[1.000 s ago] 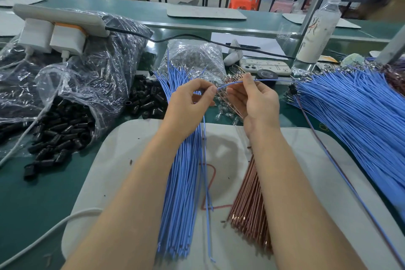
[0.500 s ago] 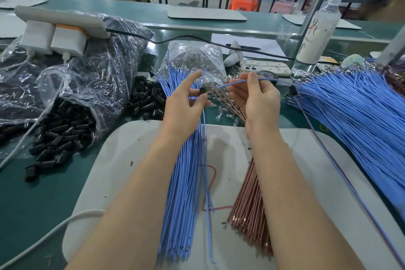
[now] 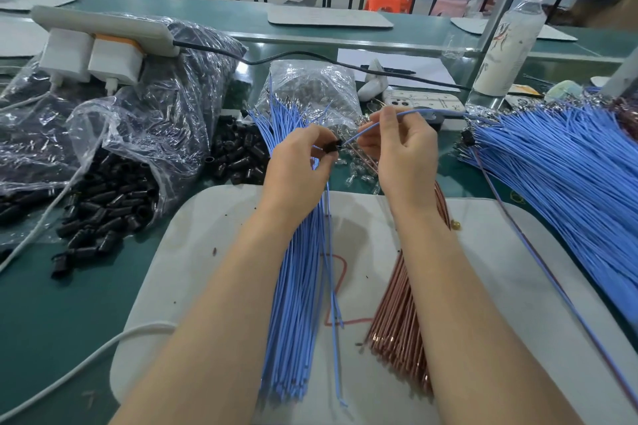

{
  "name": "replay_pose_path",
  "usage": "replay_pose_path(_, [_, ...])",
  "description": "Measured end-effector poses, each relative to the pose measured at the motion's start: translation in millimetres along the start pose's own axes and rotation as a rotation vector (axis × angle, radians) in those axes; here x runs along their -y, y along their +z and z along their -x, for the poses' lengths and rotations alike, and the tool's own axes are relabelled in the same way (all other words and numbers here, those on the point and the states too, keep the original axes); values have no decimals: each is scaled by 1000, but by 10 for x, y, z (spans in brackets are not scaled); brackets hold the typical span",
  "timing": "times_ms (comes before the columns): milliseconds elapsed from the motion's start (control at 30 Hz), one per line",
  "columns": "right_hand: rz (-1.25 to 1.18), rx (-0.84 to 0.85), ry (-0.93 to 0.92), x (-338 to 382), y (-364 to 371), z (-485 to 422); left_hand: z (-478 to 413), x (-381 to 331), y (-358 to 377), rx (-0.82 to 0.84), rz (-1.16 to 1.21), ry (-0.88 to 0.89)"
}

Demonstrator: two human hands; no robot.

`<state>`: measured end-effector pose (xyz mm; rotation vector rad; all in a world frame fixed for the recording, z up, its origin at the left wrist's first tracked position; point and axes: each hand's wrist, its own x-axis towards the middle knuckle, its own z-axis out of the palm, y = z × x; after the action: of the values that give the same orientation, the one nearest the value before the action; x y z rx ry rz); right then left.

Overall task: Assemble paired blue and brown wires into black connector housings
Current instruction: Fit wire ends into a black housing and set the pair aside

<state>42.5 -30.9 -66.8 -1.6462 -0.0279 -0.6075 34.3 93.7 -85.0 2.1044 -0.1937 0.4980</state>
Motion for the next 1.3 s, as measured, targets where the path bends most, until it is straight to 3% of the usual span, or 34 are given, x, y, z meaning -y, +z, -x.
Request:
replay_pose_path(100, [-54,46,19,12,10,9,9,13,4,3,-76,54])
replay_pose_path(333, [-437,34,296,33,-29,-39,12,-1,31,4,-6,21])
replay_pose_path(467, [-382,-43,274,15,-57,-61,10,-15,1,-31,128,-71])
replay_pose_path(600, [-428,-14,300,25,-58,-54,-28,-71,-26,-54,479,-272])
replay_pose_path(767, [-459,35,318,45,-54,-44,-24,-149,-36,81,685,-459])
replay_pose_path(1300, [-527,70,400,65,-63,-44,0,-205,-105,200,817,-469])
